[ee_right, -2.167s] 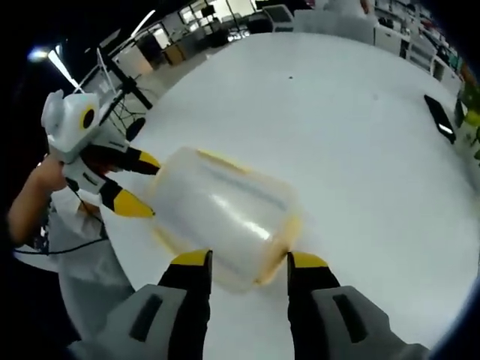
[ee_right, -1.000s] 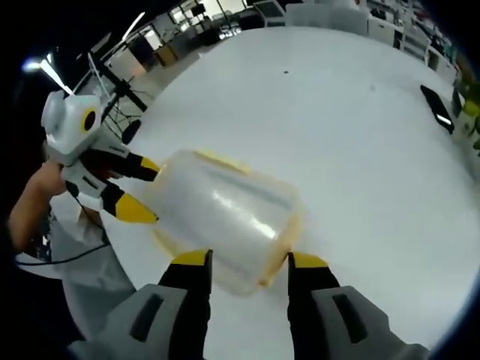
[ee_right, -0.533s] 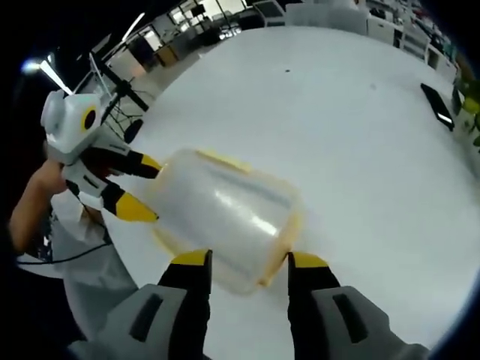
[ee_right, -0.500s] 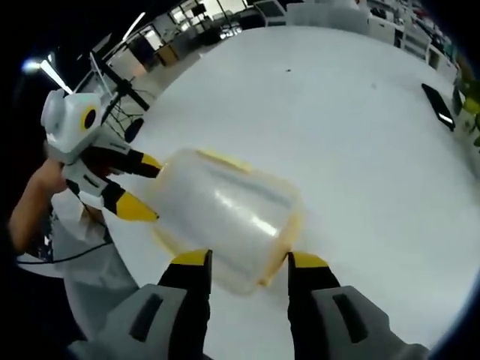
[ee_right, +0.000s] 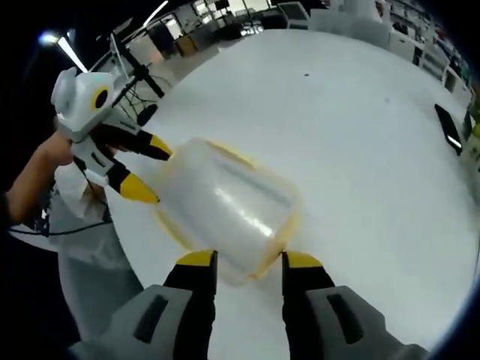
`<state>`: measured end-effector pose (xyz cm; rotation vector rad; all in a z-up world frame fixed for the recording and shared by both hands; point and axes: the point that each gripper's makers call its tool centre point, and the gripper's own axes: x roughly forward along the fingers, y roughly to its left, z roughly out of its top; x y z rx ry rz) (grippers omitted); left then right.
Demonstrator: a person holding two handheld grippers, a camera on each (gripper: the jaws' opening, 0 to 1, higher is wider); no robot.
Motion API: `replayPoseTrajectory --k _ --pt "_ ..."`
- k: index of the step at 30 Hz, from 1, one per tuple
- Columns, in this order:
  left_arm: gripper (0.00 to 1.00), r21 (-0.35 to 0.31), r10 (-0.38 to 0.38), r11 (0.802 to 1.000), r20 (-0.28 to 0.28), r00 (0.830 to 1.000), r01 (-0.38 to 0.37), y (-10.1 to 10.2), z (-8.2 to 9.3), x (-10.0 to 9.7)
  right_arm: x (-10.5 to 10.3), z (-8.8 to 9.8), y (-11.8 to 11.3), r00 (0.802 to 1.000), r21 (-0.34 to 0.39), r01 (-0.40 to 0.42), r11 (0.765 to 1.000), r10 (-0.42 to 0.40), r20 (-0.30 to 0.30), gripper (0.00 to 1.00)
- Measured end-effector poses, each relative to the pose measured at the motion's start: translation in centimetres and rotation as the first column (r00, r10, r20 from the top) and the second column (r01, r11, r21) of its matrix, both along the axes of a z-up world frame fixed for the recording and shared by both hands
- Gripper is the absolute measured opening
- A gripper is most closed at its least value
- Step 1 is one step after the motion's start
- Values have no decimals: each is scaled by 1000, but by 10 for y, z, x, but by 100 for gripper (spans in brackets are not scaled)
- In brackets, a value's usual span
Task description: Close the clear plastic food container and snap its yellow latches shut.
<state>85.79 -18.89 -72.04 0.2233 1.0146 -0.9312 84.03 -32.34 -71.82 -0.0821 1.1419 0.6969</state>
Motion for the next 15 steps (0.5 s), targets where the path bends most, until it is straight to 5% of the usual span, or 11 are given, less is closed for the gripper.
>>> replayPoseTrajectory --k 15 --pt "25 31 -88 996 115 989 85 -1 26 6 9 17 -4 982 -74 -158 985 164 92 14"
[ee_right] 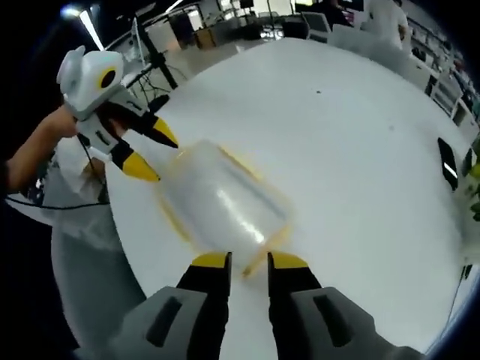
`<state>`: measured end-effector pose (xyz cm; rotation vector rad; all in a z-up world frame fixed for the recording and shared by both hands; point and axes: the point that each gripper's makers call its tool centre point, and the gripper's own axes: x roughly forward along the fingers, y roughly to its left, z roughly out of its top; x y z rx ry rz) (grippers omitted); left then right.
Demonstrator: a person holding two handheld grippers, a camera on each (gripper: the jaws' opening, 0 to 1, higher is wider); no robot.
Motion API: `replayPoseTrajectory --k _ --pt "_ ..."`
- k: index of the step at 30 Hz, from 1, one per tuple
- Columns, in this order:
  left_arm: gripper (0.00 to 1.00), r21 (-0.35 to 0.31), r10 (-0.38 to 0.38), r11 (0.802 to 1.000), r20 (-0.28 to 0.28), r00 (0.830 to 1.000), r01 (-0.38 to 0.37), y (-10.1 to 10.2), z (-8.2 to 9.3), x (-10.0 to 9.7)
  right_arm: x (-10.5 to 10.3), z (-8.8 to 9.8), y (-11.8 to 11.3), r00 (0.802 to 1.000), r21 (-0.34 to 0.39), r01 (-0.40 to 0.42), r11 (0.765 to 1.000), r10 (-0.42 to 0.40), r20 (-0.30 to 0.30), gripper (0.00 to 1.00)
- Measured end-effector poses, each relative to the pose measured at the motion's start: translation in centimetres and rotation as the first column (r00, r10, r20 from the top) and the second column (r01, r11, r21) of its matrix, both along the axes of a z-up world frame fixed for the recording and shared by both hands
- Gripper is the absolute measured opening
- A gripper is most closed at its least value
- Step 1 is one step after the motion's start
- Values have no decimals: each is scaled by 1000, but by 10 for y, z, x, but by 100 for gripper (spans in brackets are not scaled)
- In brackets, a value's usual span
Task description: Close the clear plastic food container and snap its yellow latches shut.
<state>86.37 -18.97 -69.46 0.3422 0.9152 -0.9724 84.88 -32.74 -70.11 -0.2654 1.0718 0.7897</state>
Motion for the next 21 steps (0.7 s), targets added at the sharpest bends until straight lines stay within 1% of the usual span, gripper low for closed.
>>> replayPoseTrajectory --k 3,5,9,11,13,15,18,21 --pt "22 -10 -27 1000 7 1000 27 -6 6 0 3 4 2 1000 0 -27 1000 27 10 11" --pt "20 -11 -49 999 13 999 49 -11 8 0 6 7 4 998 3 -59 998 59 26 8" --pt "16 -1 -105 994 21 994 105 -19 9 -3 11 11 8 995 3 -96 995 96 39 4" --pt "15 1 -134 991 22 991 134 -23 9 -4 11 13 11 991 8 -124 992 123 47 4" --pt "15 7 -155 988 22 988 155 -26 9 -5 14 16 17 980 18 -188 982 186 77 4" --pt "13 2 -191 982 28 981 191 -30 10 -7 18 19 19 969 9 -221 975 219 110 3" --pt "13 2 -215 977 24 976 215 -35 10 -9 18 21 26 958 24 -265 964 260 122 3" --pt "12 8 -238 971 24 971 237 -39 9 -9 18 20 31 936 5 -327 945 323 140 3"
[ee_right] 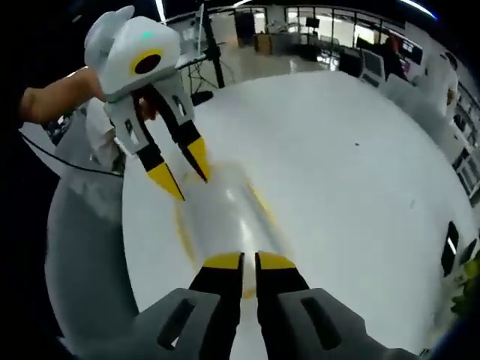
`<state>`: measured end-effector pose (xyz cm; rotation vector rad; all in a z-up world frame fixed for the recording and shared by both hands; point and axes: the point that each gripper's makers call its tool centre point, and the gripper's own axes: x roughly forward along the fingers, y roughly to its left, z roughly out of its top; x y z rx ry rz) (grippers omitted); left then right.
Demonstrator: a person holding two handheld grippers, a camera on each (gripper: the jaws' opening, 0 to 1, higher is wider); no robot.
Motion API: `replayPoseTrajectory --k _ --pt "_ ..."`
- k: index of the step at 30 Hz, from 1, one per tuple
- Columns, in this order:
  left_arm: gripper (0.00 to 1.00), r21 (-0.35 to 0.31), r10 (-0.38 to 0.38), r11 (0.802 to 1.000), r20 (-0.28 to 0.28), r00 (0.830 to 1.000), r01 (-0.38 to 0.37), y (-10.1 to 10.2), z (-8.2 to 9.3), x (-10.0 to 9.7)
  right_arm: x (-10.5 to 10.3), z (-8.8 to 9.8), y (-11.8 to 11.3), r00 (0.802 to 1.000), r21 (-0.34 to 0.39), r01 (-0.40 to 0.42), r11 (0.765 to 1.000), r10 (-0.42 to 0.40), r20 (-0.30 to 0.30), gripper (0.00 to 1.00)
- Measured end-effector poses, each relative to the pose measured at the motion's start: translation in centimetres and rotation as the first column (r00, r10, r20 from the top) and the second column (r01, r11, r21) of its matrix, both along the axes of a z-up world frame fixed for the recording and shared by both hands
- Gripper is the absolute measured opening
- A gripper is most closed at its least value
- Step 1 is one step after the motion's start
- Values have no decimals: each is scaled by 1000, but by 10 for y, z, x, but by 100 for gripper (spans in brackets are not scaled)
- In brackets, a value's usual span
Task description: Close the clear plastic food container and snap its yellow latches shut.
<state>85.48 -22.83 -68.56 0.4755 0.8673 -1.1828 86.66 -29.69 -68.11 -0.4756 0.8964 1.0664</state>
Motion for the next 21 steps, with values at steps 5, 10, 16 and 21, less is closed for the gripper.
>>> replayPoseTrajectory --k 5,10,16,21 --pt "11 3 -35 999 -3 999 35 -7 -3 -2 1 -6 6 998 -10 -54 998 54 12 2" --pt "11 0 -75 997 -12 997 75 -16 -6 -6 4 -11 14 995 -19 -99 995 100 22 4" --pt "11 3 -102 995 -13 995 102 -23 -10 -8 10 -16 22 990 -19 -132 991 133 49 5" --pt "11 -4 -124 992 -15 992 123 -27 -11 -11 11 -20 31 985 -19 -161 987 162 58 7"
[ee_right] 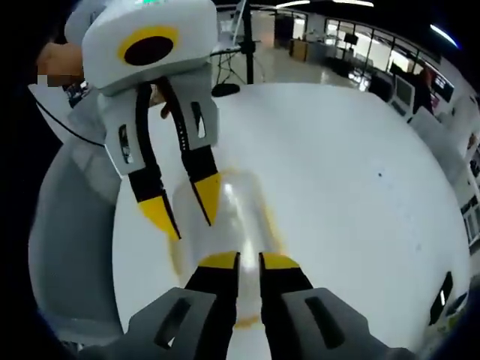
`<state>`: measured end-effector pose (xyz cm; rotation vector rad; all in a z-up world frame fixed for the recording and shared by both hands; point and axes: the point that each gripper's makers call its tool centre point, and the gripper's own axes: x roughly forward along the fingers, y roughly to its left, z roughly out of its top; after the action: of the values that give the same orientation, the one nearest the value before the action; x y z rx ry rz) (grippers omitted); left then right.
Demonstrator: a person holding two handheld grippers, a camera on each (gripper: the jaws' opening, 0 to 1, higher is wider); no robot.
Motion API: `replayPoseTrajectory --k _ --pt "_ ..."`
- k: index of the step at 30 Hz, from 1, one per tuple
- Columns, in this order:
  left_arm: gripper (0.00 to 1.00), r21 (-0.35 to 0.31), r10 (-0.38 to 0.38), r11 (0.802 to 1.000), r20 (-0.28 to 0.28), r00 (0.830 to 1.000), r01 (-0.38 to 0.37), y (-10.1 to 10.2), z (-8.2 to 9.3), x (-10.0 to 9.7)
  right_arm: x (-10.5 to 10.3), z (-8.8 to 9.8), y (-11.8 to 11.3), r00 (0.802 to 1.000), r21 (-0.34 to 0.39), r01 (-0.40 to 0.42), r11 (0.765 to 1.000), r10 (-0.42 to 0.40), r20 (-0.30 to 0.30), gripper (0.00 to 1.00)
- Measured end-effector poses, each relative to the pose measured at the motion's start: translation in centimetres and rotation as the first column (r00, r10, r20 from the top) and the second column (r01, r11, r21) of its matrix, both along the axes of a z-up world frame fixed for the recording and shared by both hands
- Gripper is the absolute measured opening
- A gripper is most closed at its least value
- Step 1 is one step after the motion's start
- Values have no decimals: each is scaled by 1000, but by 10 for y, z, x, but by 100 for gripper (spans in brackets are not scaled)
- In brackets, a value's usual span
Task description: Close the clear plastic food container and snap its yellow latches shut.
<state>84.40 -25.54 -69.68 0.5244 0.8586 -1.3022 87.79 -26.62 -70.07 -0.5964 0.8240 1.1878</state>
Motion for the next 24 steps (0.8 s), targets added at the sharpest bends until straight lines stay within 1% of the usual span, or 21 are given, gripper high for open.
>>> replayPoseTrajectory --k 6,14,20,22,24 --pt "11 -11 -17 1000 5 1000 17 -4 0 -3 0 -2 8 1000 4 -28 1000 28 0 10" --pt "13 -28 -34 999 13 999 34 -8 -3 -13 2 -4 12 998 -5 -58 998 58 6 20" --pt "17 -46 -41 998 29 999 43 -9 -6 -20 5 -7 13 997 -14 -78 997 79 12 24" --pt "18 -51 -40 998 43 998 42 -9 -6 -20 5 -8 13 996 -17 -85 996 85 9 25" --pt "19 -60 -34 997 54 998 38 -8 -6 -20 6 -8 14 996 -20 -92 996 92 7 29"
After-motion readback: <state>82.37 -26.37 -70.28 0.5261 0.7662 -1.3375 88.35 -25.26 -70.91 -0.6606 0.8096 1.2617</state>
